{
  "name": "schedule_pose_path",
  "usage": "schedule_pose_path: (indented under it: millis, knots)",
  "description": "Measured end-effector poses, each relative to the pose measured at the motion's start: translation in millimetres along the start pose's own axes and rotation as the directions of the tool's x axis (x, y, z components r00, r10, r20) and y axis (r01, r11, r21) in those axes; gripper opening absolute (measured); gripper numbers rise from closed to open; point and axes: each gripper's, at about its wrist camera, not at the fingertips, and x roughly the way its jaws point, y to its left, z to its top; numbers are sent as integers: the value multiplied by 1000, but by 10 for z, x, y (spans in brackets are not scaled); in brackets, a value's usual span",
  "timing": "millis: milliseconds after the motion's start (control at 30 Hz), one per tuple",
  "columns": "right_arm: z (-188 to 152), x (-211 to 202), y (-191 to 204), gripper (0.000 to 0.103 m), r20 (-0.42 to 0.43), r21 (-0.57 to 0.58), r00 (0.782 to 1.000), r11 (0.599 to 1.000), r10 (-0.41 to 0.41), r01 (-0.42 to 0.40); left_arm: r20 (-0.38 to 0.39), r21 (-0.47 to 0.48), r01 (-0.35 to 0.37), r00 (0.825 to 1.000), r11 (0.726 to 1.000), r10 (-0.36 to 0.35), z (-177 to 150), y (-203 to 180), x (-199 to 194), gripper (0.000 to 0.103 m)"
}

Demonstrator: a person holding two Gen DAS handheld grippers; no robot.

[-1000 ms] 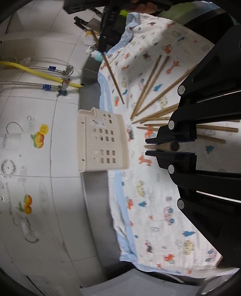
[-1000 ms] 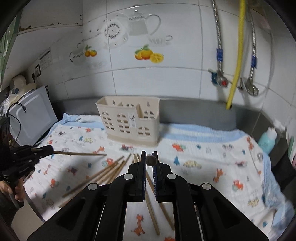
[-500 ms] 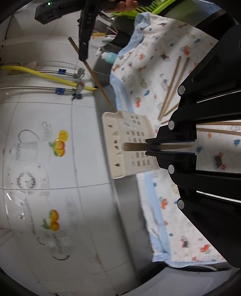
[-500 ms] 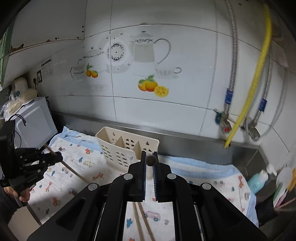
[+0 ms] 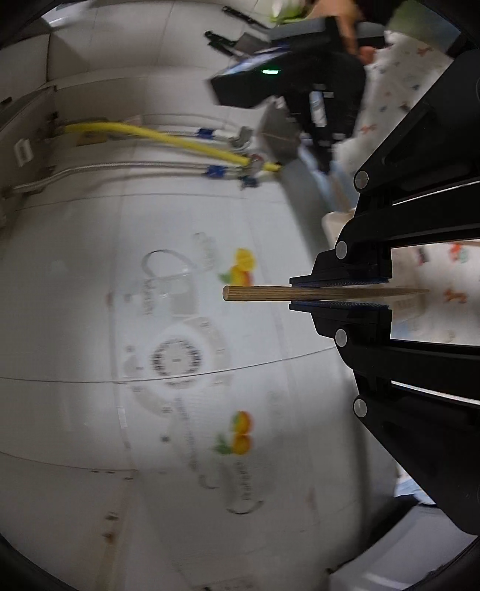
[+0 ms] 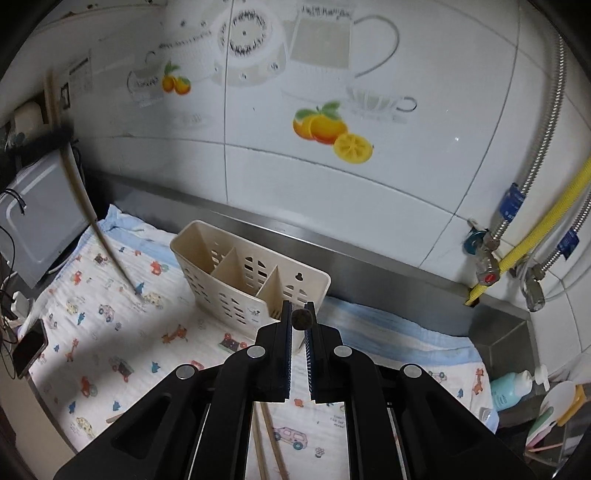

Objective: Organize utensils
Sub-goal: 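Lift the chopstick with the left tool and lower it into the beige holder, then open the left tool to release the chopstick and withdraw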

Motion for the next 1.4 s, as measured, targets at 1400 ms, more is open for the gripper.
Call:
schedule_pose_path:
  millis: [1400]
  knots:
    - [-637,-318,25,30,101,104,995,994,21,-31,-126,-175,-25,992,984,2,-502,393,289,25]
